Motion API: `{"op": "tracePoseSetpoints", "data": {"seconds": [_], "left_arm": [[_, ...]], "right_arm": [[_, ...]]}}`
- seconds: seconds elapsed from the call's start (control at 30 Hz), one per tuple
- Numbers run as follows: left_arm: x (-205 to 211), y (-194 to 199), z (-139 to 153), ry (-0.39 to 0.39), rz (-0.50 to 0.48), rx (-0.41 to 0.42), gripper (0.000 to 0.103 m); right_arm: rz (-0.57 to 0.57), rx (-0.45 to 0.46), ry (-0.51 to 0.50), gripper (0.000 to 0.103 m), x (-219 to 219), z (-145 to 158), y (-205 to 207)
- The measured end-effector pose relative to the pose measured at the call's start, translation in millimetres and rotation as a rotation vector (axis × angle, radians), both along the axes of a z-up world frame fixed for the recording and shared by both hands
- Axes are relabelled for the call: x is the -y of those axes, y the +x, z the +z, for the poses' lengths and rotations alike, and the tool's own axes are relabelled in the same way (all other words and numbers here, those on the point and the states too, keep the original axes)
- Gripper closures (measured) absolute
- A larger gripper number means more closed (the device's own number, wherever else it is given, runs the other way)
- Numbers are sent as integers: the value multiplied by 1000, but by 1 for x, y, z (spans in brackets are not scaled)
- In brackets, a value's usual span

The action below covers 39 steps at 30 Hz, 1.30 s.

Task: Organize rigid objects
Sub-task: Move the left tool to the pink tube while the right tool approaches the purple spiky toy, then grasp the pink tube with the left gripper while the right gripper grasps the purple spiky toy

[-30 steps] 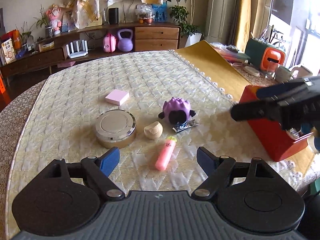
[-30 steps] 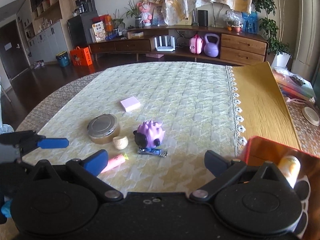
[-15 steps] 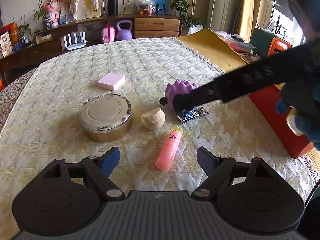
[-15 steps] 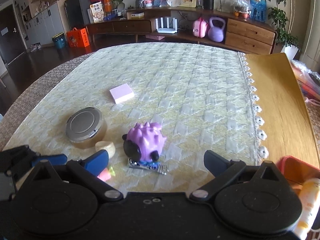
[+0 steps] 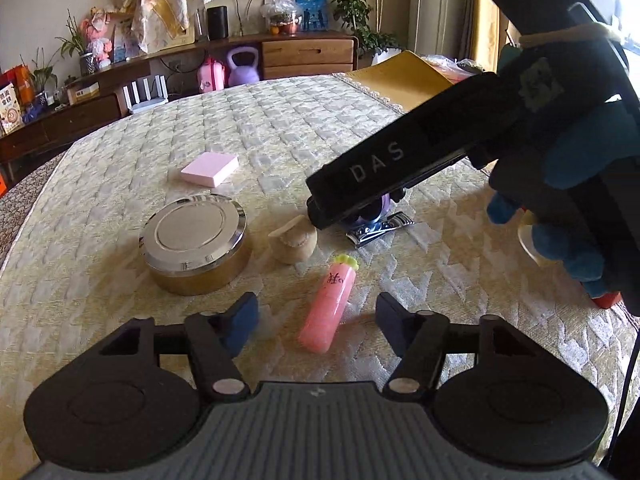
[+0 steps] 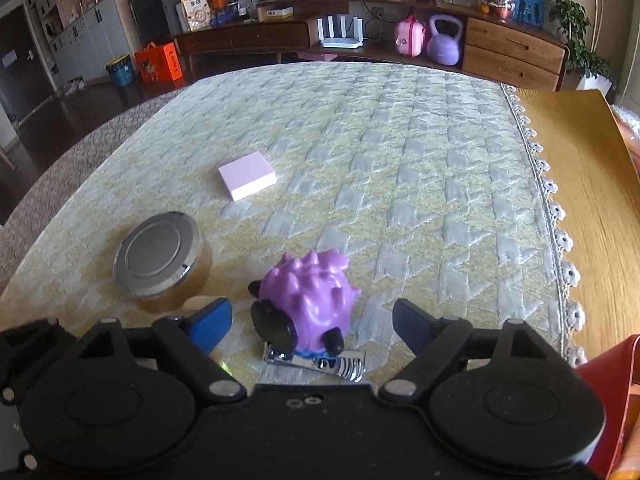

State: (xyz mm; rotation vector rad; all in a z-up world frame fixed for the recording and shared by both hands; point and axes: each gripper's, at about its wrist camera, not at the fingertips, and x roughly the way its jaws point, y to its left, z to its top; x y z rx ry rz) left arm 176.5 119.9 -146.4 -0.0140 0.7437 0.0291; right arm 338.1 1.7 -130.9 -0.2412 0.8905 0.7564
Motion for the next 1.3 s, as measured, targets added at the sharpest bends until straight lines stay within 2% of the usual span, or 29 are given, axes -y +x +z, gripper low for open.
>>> {"op": "tracePoseSetpoints", "data": {"seconds": [0.1, 0.17, 0.2, 0.33, 0.57, 0.73, 0.93, 1.3], "left_arm": [[1, 0, 1, 2, -5, 6, 53], [3, 0, 2, 4, -17, 8, 62], [3, 0, 2, 2, -23, 8, 66], [6, 1, 2, 13, -33, 8, 71], [10, 3, 2, 26, -45, 4, 87], [13, 4, 4, 43, -51, 1, 88], [13, 1, 13, 26, -38, -2, 88], [20, -8, 49, -74, -21, -6, 87]], "right_arm": [[-3, -6, 10, 26, 1, -1, 3], [-1, -18, 4, 38, 0, -3, 4], [-1, -24, 11, 39, 1, -3, 5], [2, -29, 31, 48, 0, -3, 3], [-16, -9, 27, 49, 0, -1, -1], [-39, -8, 41, 49, 11, 5, -7], [-51, -10, 64, 49, 34, 18, -23], [-90, 18, 119, 49, 82, 57, -54]]}}
